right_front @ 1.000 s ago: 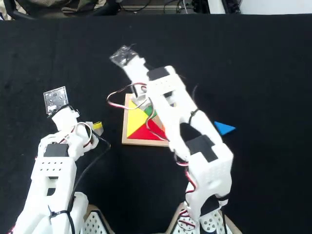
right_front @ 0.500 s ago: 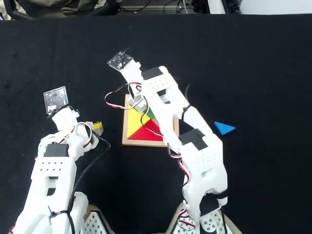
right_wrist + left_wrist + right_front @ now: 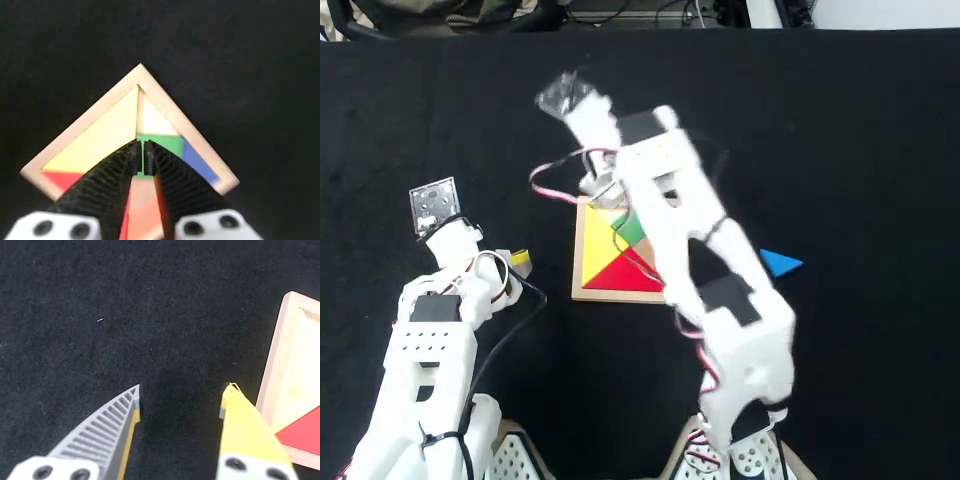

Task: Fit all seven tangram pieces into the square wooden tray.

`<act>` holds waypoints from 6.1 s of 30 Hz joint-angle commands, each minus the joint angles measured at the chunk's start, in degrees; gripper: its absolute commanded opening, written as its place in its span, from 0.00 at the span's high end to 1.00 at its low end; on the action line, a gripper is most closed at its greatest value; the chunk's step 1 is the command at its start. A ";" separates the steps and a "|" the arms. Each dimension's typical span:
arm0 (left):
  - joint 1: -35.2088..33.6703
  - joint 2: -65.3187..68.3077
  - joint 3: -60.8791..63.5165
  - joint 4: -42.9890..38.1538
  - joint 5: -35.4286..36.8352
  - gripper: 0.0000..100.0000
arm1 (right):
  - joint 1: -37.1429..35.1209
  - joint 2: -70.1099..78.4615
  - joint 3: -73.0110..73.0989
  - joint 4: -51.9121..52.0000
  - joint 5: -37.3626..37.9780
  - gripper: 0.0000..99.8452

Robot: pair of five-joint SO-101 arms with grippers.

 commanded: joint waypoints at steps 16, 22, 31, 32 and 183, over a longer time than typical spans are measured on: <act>-0.22 -0.53 2.51 -5.27 0.18 0.74 | 38.33 -14.81 14.02 19.25 52.31 0.81; -0.13 -0.44 2.59 -6.07 0.18 0.74 | 43.69 -17.27 24.40 17.49 61.54 0.81; -0.13 -0.44 5.49 -10.99 0.18 0.74 | 44.75 -40.04 61.76 -11.87 66.73 0.81; -0.13 -0.44 5.76 -11.43 0.18 0.74 | 44.66 -41.45 65.89 -16.62 66.81 0.81; 1.71 -0.44 5.67 -11.78 0.18 0.74 | 6.95 -17.71 16.84 -6.07 28.57 0.97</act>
